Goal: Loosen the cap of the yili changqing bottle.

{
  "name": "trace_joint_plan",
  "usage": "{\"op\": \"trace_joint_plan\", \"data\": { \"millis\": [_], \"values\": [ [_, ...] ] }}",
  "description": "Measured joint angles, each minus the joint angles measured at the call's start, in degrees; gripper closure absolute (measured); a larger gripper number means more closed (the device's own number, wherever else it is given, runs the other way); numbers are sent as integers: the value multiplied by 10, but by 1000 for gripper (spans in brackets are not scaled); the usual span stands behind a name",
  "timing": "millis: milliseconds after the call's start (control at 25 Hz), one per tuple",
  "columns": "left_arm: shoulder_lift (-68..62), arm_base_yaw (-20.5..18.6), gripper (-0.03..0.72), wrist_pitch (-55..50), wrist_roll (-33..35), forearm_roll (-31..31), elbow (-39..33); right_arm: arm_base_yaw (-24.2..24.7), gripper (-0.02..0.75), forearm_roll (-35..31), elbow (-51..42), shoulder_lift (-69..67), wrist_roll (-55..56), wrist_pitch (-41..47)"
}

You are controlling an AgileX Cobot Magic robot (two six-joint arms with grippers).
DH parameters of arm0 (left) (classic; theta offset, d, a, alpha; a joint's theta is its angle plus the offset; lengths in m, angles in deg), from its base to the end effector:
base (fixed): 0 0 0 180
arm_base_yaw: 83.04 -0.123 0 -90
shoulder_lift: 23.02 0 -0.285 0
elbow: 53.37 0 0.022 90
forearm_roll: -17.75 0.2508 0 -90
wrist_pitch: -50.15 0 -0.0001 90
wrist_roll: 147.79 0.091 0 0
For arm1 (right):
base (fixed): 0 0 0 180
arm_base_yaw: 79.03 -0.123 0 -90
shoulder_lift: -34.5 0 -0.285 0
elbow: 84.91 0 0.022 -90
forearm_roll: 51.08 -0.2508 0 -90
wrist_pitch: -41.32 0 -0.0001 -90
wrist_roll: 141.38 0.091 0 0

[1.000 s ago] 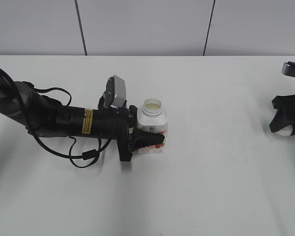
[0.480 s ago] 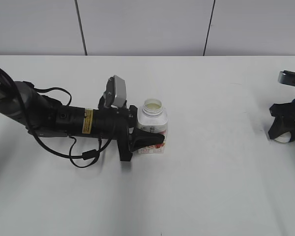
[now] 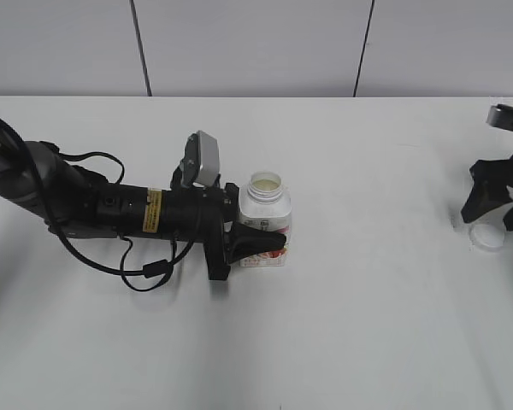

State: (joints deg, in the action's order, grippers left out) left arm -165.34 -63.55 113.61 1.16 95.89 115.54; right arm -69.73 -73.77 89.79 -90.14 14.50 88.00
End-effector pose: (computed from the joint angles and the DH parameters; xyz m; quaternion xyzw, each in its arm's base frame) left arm 0.3417 -0.2054 0.0538 0.5396 0.6062 -0.4147 0.4116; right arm 0.3762 -0.0357 0.1264 0.0032 0.9887 0.1325 0.0700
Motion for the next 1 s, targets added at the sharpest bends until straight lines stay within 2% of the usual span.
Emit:
{"op": "trace_joint_plan", "data": {
  "millis": [240, 360, 520, 600, 800, 1000],
  "values": [
    [0, 0, 323, 0, 0, 0, 0, 0, 206, -6, 70, 25, 26, 70],
    [0, 0, 293, 4, 0, 1, 0, 0, 206, -9, 91, 39, 30, 86],
    [-1, -4, 127, 17, 0, 16, 0, 0, 206, -9, 103, 56, 37, 91],
    [0, -6, 74, 24, 0, 20, 0, 0, 206, -9, 104, 63, 38, 92],
    [28, -19, 59, 29, -22, 37, 0, 0, 206, -13, 106, 84, 38, 102],
    [85, -30, 70, 51, -84, 84, 0, 0, 206, -13, 108, 109, 39, 117]
  ]
}}
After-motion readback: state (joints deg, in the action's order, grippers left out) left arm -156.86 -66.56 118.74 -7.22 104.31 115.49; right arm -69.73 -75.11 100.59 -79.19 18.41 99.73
